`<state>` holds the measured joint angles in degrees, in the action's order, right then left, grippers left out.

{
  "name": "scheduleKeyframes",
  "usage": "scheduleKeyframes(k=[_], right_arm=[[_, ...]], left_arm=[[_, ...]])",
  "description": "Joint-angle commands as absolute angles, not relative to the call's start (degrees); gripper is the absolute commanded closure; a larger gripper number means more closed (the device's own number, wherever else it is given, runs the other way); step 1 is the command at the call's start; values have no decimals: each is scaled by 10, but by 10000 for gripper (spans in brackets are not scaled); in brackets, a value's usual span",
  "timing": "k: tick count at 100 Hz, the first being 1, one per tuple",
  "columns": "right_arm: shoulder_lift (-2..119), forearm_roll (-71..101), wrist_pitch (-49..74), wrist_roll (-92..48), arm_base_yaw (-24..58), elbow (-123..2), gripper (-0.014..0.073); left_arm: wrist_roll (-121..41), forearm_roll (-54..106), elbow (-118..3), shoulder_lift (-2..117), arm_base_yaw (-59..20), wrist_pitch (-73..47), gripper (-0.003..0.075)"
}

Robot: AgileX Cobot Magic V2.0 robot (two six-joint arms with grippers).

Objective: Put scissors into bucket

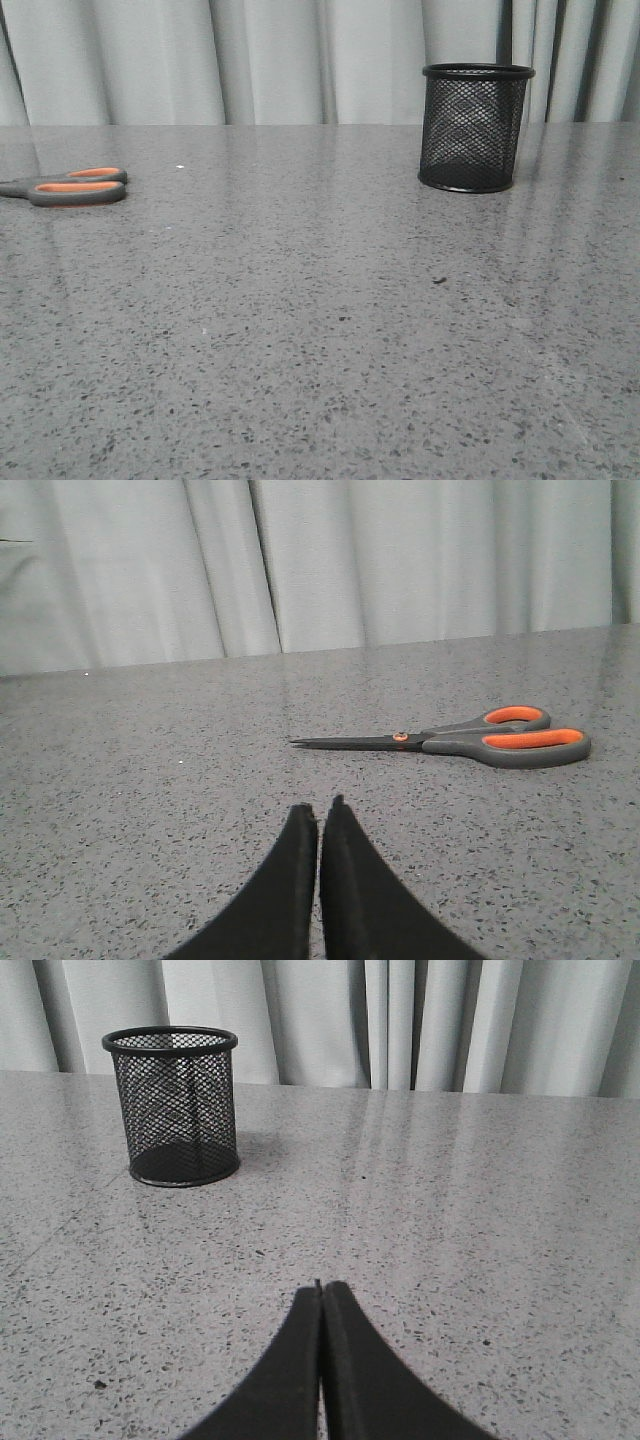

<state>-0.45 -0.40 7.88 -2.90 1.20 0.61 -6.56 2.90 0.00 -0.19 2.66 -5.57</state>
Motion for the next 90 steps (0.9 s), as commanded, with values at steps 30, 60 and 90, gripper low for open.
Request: scheduleKeyframes(k=[30, 60, 90], right_arm=[[-16, -10, 14, -31, 9, 22, 662], [-16, 50, -25, -31, 9, 22, 662], [-16, 205, -36, -31, 9, 21, 662]], left_arm=[[-60, 33, 10, -16, 29, -15, 741], [-60, 117, 10, -16, 29, -12, 741], [-60, 298, 10, -16, 29, -10, 741]])
